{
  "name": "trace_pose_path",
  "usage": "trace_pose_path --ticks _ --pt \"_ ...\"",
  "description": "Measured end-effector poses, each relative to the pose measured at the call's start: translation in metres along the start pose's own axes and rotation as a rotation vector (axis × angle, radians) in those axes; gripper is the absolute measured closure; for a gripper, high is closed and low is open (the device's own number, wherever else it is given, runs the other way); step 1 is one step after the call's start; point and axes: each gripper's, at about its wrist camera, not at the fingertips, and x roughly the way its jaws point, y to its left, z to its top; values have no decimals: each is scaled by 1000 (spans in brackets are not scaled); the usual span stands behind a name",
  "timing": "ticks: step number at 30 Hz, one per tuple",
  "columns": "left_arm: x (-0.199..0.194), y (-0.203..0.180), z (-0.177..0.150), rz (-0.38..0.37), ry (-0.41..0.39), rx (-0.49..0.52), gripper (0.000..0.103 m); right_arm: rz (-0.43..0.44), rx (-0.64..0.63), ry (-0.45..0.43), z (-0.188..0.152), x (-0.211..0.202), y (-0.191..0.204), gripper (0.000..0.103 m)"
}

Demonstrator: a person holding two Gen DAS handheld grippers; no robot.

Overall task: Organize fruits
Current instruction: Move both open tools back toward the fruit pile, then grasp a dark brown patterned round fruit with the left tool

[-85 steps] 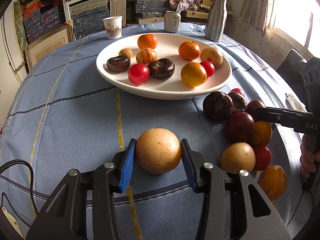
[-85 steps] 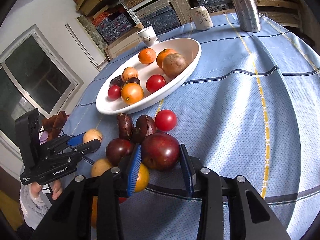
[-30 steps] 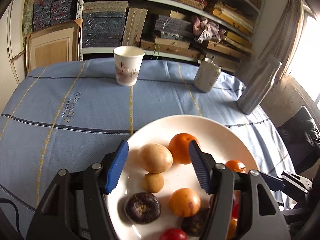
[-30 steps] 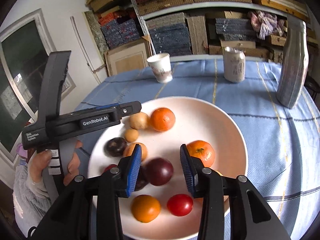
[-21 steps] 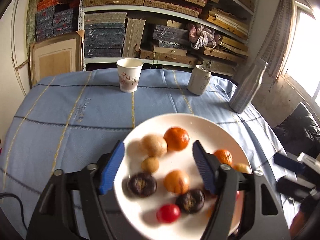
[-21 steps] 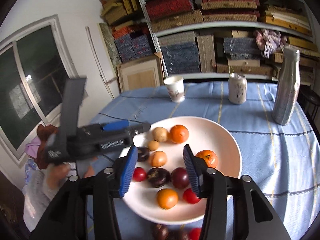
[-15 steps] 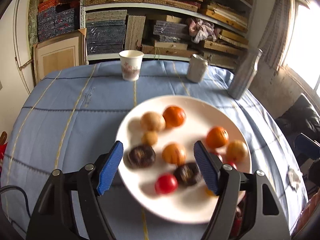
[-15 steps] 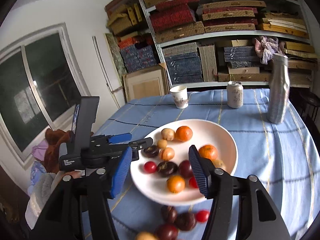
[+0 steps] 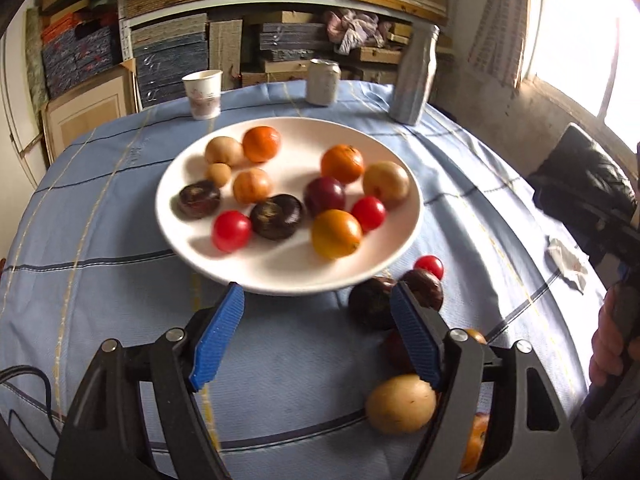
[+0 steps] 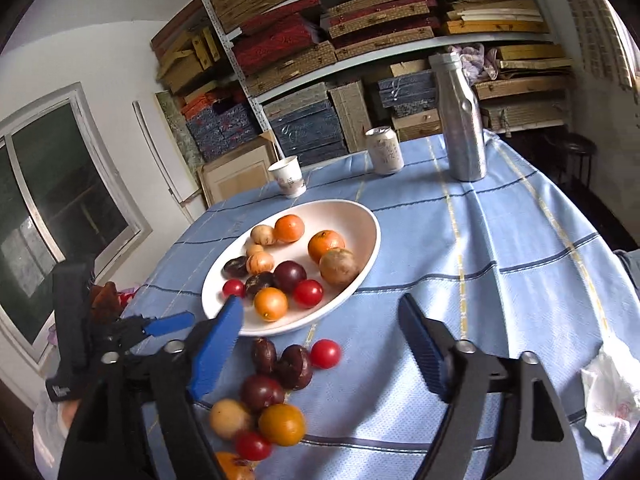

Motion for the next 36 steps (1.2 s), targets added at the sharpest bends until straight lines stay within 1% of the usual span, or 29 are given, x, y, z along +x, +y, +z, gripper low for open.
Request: trace_pose_path --ticks 2,5,9,10,11,13,14,16,21,28,32,36 --pt "6 -7 -1 -2 17 9 29 1 -9 -7 0 -2 1 17" --pt "14 -12 -2 14 31 20 29 -2 -11 -11 0 -3 1 17" --pt "19 -19 -2 7 42 22 29 -6 -7 -4 0 -1 1 17" --pt "20 -21 -1 11 40 25 27 -5 -7 -5 0 -2 1 17" --pt "21 -24 -1 20 35 29 23 -4 -6 -5 0 -2 1 17" --pt "23 -27 1 27 32 33 19 -7 -6 -8 -1 -2 1 15" --pt "23 -29 2 35 27 37 18 -8 -5 -8 -1 -3 2 15" --pt "23 -32 2 44 22 51 18 -11 -4 -9 -1 -3 3 11" --pt "25 -36 -1 77 21 81 18 -10 -2 -4 -1 -2 2 10" --pt "27 -28 -5 107 22 61 15 -8 0 -1 -1 -2 1 10" --pt "25 -17 -7 103 24 36 9 -7 0 -2 -1 -2 1 10" --pt "12 3 -14 155 6 20 8 -6 0 -1 -1 -2 1 10"
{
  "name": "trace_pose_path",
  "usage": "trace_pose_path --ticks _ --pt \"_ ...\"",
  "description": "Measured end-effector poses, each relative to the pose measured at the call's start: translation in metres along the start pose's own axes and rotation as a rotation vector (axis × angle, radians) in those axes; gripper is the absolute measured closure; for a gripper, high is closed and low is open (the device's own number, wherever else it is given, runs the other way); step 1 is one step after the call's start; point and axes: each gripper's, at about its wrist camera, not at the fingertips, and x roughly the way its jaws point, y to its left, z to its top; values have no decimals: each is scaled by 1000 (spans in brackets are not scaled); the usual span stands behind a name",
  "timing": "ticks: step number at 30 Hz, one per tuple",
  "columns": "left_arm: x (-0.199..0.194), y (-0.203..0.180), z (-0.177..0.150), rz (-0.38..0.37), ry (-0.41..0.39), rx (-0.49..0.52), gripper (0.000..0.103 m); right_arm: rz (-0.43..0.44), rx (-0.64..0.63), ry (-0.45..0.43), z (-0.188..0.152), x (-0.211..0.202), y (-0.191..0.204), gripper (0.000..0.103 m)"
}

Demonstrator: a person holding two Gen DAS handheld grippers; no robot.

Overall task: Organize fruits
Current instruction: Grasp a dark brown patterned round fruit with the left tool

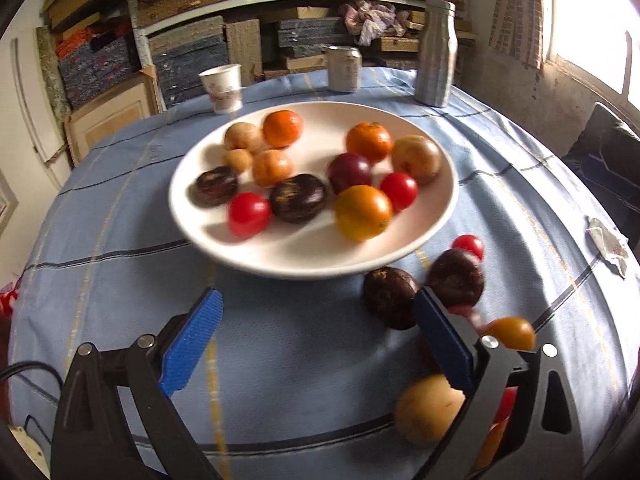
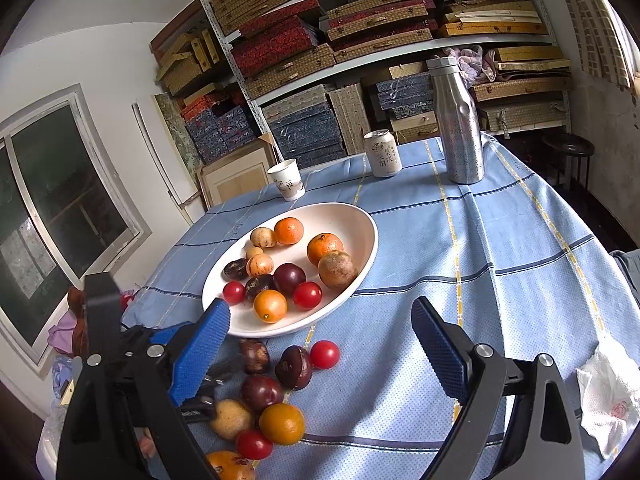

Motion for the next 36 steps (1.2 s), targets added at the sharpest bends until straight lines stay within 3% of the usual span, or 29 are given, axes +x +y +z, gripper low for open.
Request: trace_pose_path --ticks 3,7,15,20,28,33,36 --pt "-4 25 -12 49 8 -49 8 7 2 -4 -2 -1 1 10" --pt "-16 46 -24 26 -5 -111 8 16 -3 -8 -3 -2 3 10" --pt "-16 9 -21 30 -39 36 10 10 7 3 -4 0 3 10" --pt "1 0 -12 -14 7 52 34 9 20 4 -4 1 -1 10" --pt "14 -11 -7 -86 27 70 37 12 37 11 -3 2 -5 10" --pt "27 -16 -3 -124 67 73 61 13 39 13 -3 3 -6 10" --pt "28 -14 -3 -139 68 61 63 13 41 20 -4 4 -7 10"
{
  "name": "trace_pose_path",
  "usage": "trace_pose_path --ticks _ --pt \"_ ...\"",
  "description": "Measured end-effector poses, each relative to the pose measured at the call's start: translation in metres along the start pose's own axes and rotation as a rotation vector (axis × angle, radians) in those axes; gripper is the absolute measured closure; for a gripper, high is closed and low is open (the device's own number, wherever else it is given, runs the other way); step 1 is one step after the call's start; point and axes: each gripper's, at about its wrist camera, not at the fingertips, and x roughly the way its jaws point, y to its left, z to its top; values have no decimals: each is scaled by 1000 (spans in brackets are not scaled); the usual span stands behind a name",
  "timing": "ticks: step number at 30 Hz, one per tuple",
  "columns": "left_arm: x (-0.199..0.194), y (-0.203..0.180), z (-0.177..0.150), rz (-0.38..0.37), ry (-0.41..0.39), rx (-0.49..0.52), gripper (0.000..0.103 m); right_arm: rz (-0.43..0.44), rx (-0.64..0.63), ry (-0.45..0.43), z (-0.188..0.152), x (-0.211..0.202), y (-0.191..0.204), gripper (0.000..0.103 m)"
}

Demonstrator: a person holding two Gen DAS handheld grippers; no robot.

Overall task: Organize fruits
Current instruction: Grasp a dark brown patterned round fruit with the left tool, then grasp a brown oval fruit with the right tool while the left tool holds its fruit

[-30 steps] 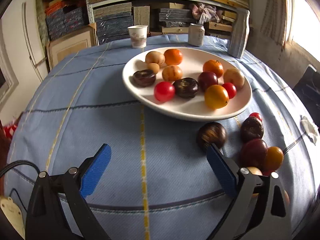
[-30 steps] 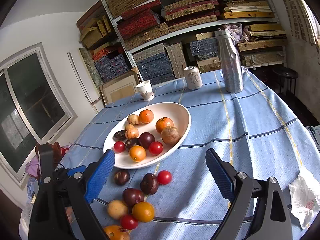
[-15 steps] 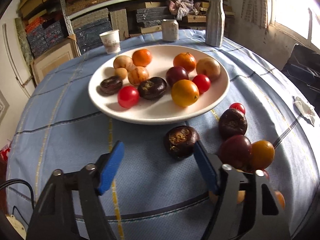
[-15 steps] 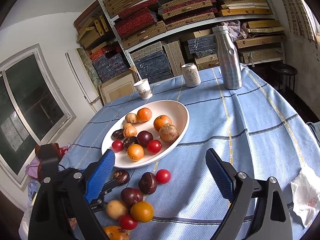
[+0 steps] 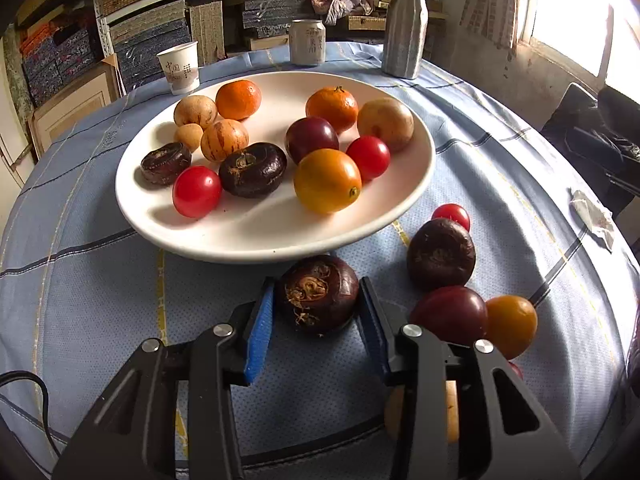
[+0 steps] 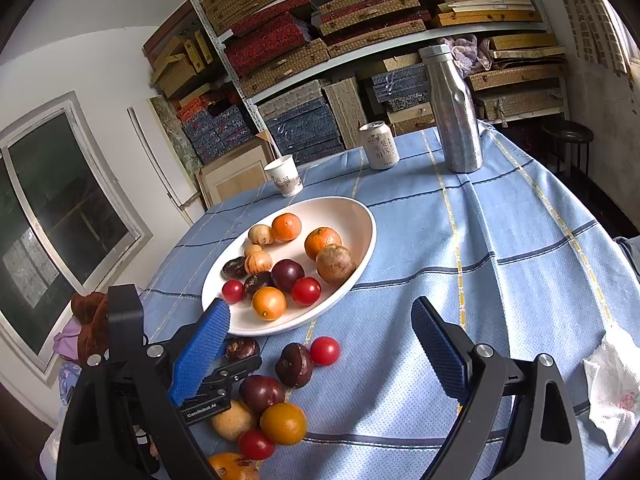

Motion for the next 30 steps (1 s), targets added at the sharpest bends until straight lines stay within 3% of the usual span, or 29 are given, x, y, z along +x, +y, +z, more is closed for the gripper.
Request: trace_pose_path --ticks 5,11,13,16,17,20,30 --pt "-2 3 -1 -2 -2 -5 63 0 -4 13 -2 3 0 10" --pt "-29 40 -25 65 -28 -62 63 -42 -81 80 -10 18 8 11" --pt "-33 52 -29 86 -28 -86 63 -62 -109 112 -15 28 11 24" --pt "-32 65 -32 86 -13 -127 63 -7 -110 155 -20 37 14 50" --pt "-30 65 -32 81 -6 -127 63 12 -113 168 -21 39 15 53" --pt "-27 63 -34 88 2 -109 63 96 -67 240 -26 51 13 60" --pt "-26 62 -34 75 3 -118 63 164 19 327 -38 67 11 65"
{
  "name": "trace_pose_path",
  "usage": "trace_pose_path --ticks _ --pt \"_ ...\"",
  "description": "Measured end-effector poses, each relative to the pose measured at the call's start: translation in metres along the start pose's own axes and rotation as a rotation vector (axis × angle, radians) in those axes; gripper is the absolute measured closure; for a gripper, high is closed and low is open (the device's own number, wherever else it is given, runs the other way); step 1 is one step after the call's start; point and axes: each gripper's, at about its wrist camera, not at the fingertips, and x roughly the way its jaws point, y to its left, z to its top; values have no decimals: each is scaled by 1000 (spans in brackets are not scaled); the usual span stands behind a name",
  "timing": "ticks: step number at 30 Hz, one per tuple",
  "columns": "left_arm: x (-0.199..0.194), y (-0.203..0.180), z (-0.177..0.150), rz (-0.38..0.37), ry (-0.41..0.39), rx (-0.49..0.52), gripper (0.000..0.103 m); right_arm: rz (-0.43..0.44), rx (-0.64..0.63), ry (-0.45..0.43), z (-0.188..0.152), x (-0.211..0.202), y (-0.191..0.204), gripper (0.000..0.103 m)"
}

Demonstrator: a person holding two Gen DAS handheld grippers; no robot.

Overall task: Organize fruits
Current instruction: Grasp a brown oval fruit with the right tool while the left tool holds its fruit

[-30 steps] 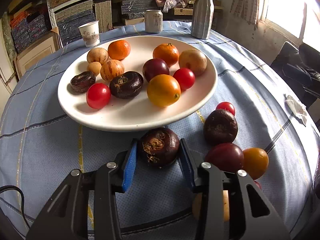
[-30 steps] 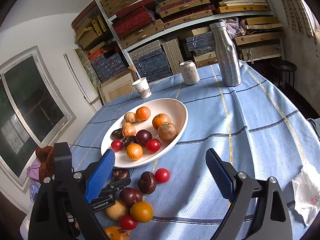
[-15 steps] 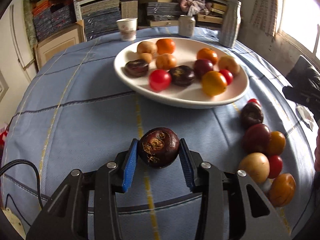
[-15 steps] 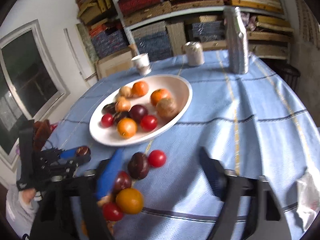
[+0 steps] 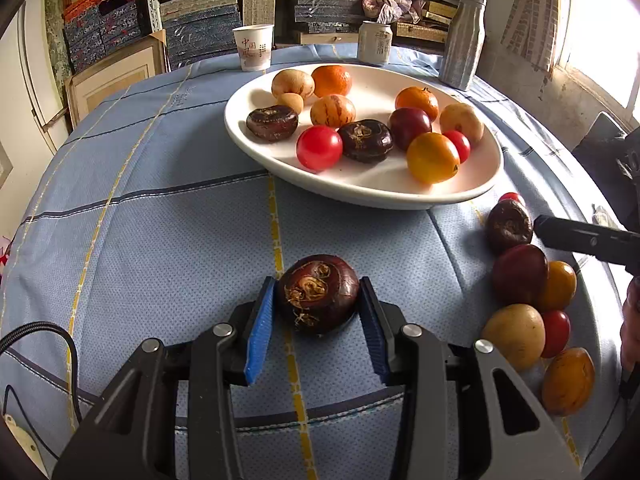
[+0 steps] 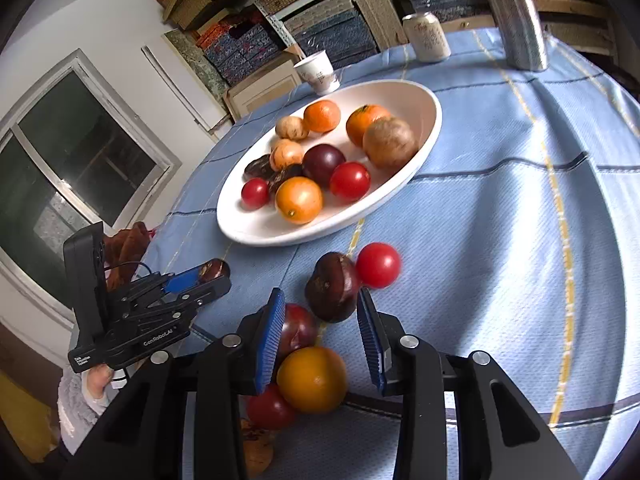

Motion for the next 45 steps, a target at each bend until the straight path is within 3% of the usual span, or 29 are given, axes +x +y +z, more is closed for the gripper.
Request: trace_pose_path --ticks 14,17,19,25,37,45 --pt "1 -1 0 5 1 4 63 52 129 12 7 22 -13 65" --pt "1 -2 0 6 2 6 62 44 135 20 8 31 -12 74" --pt "1 -2 0 5 2 5 62 56 146 17 8 34 -13 74" --pt "1 -1 1 -1 1 0 62 47 126 -4 10 28 -9 80" --pt "1 -1 1 4 0 4 62 59 107 29 11 40 -4 76" --pt "0 -1 1 2 -1 3 62 32 62 -4 11 35 6 80"
